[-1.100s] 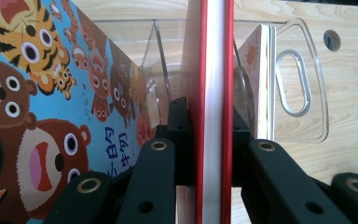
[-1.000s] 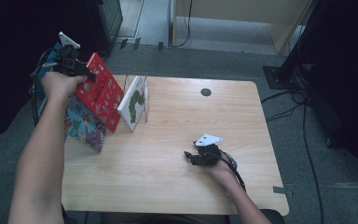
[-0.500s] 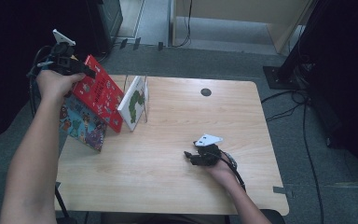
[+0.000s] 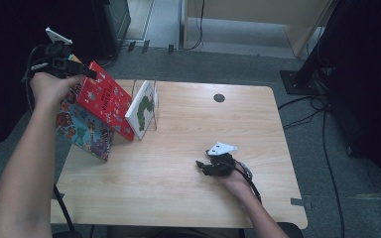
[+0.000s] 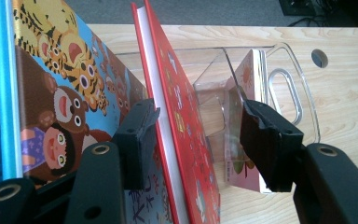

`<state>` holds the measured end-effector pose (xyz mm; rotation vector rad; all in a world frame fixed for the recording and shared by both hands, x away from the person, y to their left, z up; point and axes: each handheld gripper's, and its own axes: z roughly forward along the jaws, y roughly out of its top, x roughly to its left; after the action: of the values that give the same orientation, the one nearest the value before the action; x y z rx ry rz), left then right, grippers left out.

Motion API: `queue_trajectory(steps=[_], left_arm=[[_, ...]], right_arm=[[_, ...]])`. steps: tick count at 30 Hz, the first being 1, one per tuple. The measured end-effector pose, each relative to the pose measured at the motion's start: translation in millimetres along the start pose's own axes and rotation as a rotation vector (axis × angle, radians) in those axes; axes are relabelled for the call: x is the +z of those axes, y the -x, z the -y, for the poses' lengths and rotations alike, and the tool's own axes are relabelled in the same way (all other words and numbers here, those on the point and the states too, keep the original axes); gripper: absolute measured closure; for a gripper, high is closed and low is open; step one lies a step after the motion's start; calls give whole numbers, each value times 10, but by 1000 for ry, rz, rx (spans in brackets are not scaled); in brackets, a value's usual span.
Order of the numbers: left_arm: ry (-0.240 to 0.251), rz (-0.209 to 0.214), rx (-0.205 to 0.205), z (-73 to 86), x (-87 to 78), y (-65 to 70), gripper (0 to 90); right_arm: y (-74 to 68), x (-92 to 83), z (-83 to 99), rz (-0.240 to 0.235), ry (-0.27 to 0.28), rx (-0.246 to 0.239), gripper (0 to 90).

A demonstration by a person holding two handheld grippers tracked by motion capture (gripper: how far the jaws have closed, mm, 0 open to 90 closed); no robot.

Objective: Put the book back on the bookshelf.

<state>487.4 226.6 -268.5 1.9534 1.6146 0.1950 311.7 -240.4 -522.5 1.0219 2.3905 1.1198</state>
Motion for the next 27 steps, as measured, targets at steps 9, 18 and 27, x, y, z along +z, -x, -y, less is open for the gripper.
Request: queue_trajectory(steps=[9,18,27], left_arm=[[35,26,12,30,-129,41,462],[43,60,55,121,-242,176,448],[60,112,60,271,-314,247,445]], right_arm=[[0,-2,2,0,1,0,396],[-1,-4,6,-3,0,-3,387],[-4,-7,7,-1,-1,-3,382]])
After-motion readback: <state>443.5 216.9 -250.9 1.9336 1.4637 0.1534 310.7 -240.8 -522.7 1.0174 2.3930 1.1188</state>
